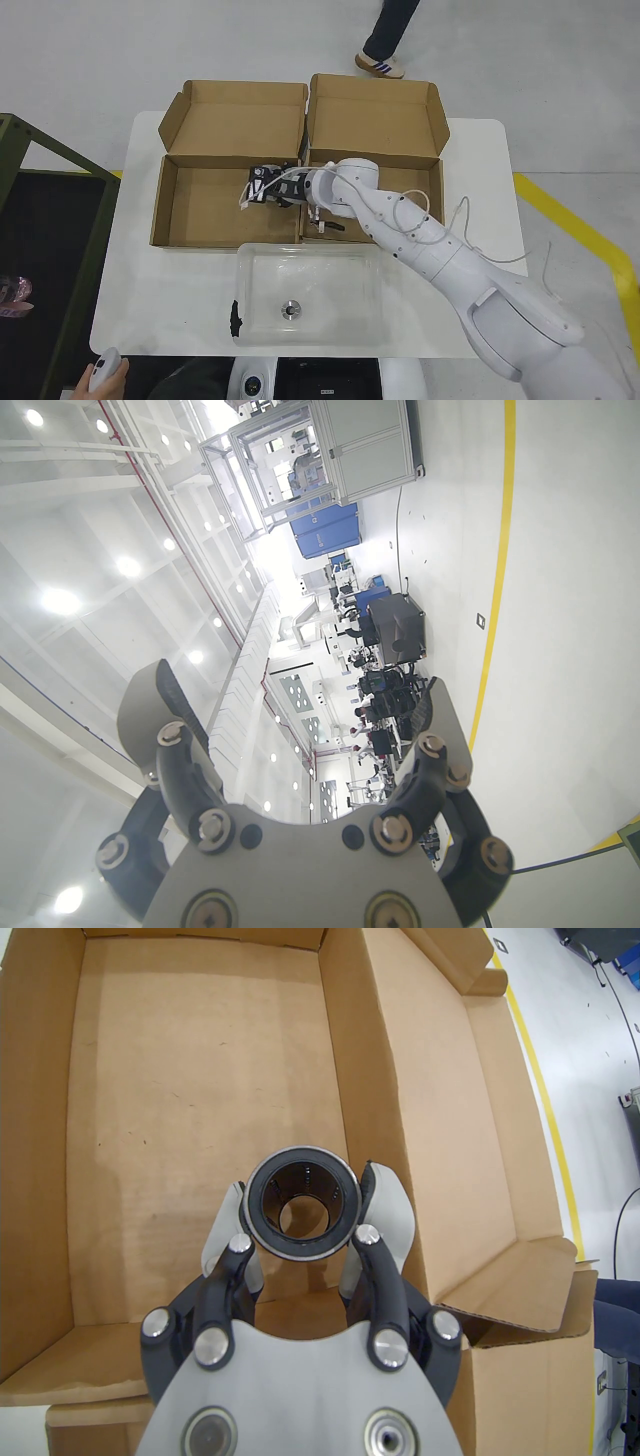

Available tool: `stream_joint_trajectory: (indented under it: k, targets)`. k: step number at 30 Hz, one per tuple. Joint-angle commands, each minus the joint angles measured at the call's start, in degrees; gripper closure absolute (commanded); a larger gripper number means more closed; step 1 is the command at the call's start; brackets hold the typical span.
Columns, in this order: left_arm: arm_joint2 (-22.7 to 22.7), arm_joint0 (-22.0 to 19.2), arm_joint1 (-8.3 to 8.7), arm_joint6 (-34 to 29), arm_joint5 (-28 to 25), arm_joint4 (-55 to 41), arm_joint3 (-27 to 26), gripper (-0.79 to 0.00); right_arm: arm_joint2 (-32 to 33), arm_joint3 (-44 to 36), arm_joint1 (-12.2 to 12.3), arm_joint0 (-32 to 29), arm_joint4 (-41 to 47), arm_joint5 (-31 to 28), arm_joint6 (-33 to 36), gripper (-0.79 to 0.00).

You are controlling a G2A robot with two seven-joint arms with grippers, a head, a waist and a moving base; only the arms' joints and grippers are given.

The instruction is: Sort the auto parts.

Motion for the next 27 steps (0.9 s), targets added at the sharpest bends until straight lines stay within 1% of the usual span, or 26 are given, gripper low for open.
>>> stream_joint_trajectory:
  k: [1,4,10,14,20,21,22,23,27]
  targets:
    - [0.00,0.00,0.00,0.00,0.00,0.00,0.00,-0.785,0.04,0.36,-0.29,0.10,-0.14,-0.06,0.27,-0.329]
    - [0.00,0.00,0.00,0.00,0.00,0.00,0.00,-0.785,0.19,0.87,-0.71,0.25,-0.22,-0.46,0.89,-0.388]
    - [0.00,0.00,0.00,0.00,0.00,0.00,0.00,-0.785,1.26,1.24,-1.20,0.43,0.00,-0.84,1.28,-0.606]
    - [0.00,0.00,0.00,0.00,0.00,0.00,0.00,-0.785,2.43,-0.44,-1.05,0.42,-0.43,-1.63,1.02,-0.631]
    - [0.00,0.00,0.00,0.00,0.00,0.00,0.00,-0.785,4.77,-5.79,-0.25,-1.21,0.00,-4.01,0.58,-0.659]
    - [0.00,0.00,0.00,0.00,0.00,0.00,0.00,-0.785,5.13,-6.91,-0.06,-1.66,0.10,-4.73,0.76,-0.650]
    - [0.00,0.00,0.00,0.00,0.00,0.00,0.00,-0.785,5.47,-8.11,0.15,-2.17,0.18,-5.49,0.99,-0.622]
    - [0.00,0.00,0.00,0.00,0.00,0.00,0.00,-0.785,5.92,-9.32,0.38,-2.77,0.47,-6.16,1.13,-0.616]
    - [0.00,0.00,0.00,0.00,0.00,0.00,0.00,-0.785,7.98,-14.53,1.56,-5.65,1.32,-9.04,2.74,-0.622]
